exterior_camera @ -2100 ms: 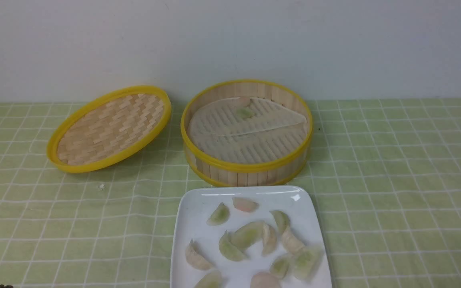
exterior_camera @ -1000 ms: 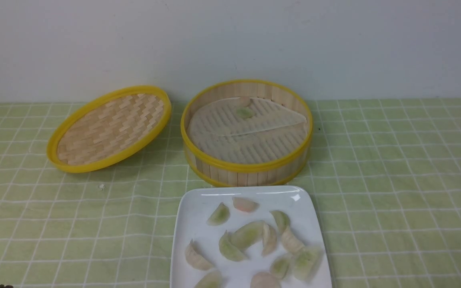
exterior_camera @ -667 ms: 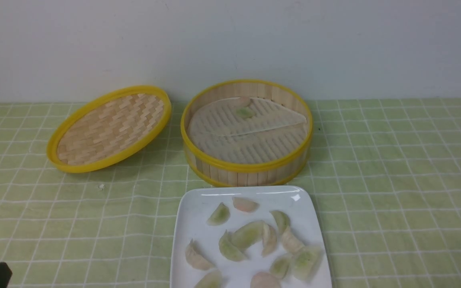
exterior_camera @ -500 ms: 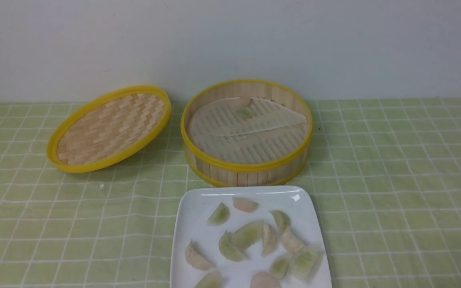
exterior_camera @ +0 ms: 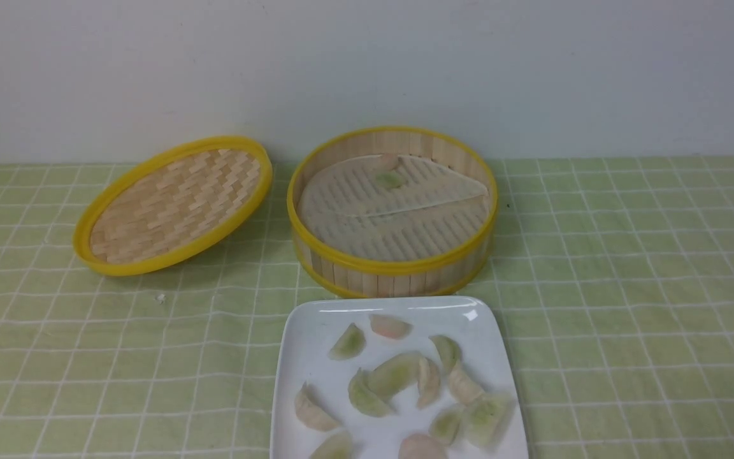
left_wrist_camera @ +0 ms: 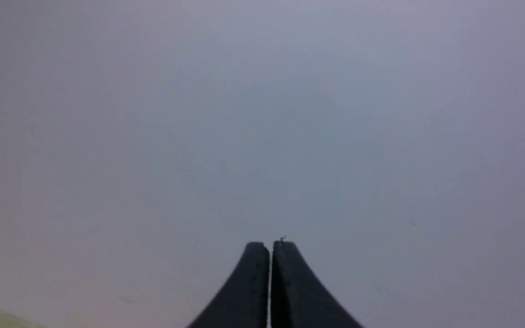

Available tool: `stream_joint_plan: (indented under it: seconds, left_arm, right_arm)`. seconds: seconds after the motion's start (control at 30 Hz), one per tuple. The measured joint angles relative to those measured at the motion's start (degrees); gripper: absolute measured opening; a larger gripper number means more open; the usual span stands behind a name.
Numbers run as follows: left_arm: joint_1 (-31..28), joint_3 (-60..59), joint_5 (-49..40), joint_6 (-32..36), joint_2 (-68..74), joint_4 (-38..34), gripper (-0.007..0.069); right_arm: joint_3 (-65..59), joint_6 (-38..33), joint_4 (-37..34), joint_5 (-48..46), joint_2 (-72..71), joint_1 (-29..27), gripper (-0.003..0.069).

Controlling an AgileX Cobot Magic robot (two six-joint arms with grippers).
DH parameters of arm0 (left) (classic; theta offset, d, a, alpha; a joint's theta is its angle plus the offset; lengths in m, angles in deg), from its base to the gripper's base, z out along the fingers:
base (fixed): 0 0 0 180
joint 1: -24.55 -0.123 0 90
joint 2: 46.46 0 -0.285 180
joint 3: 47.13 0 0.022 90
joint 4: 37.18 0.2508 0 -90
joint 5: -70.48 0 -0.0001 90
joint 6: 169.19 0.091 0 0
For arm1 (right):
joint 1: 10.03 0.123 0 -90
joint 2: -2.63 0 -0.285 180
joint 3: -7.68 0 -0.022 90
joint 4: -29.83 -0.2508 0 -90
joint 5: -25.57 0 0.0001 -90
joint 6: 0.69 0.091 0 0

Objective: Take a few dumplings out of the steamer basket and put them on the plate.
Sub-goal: Use the left arm to grab a dumpling from the steamer

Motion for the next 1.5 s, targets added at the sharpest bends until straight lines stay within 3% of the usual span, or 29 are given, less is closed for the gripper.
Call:
stream_joint_plan:
  seconds: [0.07,0.1,0.13,0.33,0.47,0.63,0.73,0.8,0.83,1.03,1.13,1.23,1.5]
  left_arm:
    - [0.0,7.0,-9.9,0.0,4.7,2.6,-0.0006]
    - [0.0,7.0,-9.9,0.1,5.3,2.9,-0.0006]
    - [0.0,14.0,-20.3,0.4,11.3,4.6,-0.0006]
    - [0.0,36.4,-53.8,7.6,34.9,4.6,-0.0006]
    - [0.0,46.6,-64.0,14.7,49.5,0.4,-0.0006]
    - [0.0,54.4,-65.1,24.3,63.3,-4.5,-0.0006]
    - [0.0,60.3,-66.5,29.5,71.2,-7.1,-0.0006]
    - [0.2,64.8,-67.6,32.1,75.7,-8.0,-0.0006]
    - [0.4,66.4,-67.7,32.8,76.8,-8.0,-0.0006]
    - [5.3,79.7,-68.2,36.1,87.6,-6.5,-0.0006]
    - [7.9,87.5,-69.3,36.3,94.1,-5.0,-0.0006]
    - [9.4,96.1,-70.5,36.4,100.7,-4.3,-0.0006]
    - [10.2,120.8,-72.4,39.5,121.6,-4.3,-0.0006]
  right_arm:
    - [0.0,3.2,-3.8,6.8,0.0,0.0,-0.0015]
    - [0.0,4.1,-4.2,7.5,0.0,0.0,-0.0015]
    - [0.0,7.5,-8.2,12.4,0.0,0.0,-0.0015]
    - [0.0,14.0,-13.9,21.7,0.0,0.0,-0.0015]
    - [0.0,14.3,-14.1,21.9,0.0,0.0,-0.0015]
    - [0.1,15.7,-14.6,24.0,0.0,0.0,-0.0015]
    - [5.0,21.0,-14.6,11.7,0.1,1.1,-0.0015]
    - [13.0,20.6,-13.0,-2.9,2.4,3.9,-0.0015]
    - [16.4,20.0,-12.6,-5.3,3.9,4.9,-0.0015]
    - [42.1,5.1,-11.5,-38.4,21.3,15.0,-0.0015]
    - [50.3,1.6,-11.5,-47.7,28.5,17.8,-0.0015]
    - [55.6,-0.9,-11.5,-51.3,33.4,18.9,-0.0015]
    - [57.3,-1.7,-11.9,-50.2,37.2,18.9,-0.0015]
